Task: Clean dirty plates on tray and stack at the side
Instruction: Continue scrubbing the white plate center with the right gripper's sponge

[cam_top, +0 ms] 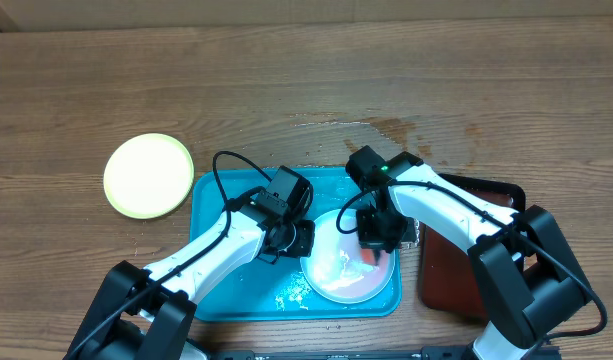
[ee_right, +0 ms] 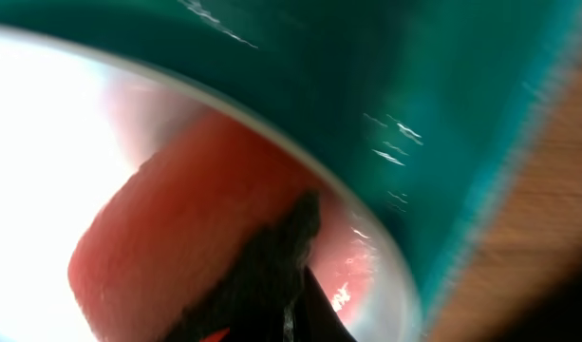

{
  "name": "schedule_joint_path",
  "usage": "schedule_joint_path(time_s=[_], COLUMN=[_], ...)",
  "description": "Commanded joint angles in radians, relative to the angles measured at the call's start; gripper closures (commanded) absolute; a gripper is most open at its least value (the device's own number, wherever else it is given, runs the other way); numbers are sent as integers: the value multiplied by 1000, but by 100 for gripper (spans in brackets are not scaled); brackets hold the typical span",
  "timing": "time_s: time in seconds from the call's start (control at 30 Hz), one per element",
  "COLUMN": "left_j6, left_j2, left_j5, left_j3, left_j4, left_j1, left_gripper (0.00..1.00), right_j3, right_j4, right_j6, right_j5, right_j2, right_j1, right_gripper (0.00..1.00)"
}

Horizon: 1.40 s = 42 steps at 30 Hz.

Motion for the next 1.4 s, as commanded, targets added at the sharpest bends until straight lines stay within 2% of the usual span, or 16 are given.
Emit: schedule_joint_path(time_s=[0.0, 0.23, 0.53, 0.73, 0.9, 1.13, 1.37], left_j6=[-36, -40, -40, -43, -44, -47, -48], left_j2=[7, 7, 7, 7, 7, 7, 7], left_j5=[-68, -71, -76, -79, -79, -79, -79], left_j3=[9, 9, 9, 10, 9, 9, 9], left_j4=[-10, -9, -4, -5, -6, -10, -13], left_j1=[10, 10, 10, 10, 10, 10, 10], left_gripper=[96, 96, 96, 96, 96, 96, 96], right_j3=[12, 41, 41, 41, 41, 41, 40], right_j4=[-59, -85, -6, 29, 129, 300, 283], right_j6=[16, -189, -293, -294, -151, 160, 322], right_j5=[168, 6, -214, -298, -304, -304, -169], right_j2=[27, 27, 27, 27, 27, 27, 27], right_j1=[-16, 48, 236, 304, 246, 95, 37], right_gripper=[96, 96, 96, 96, 96, 96, 96])
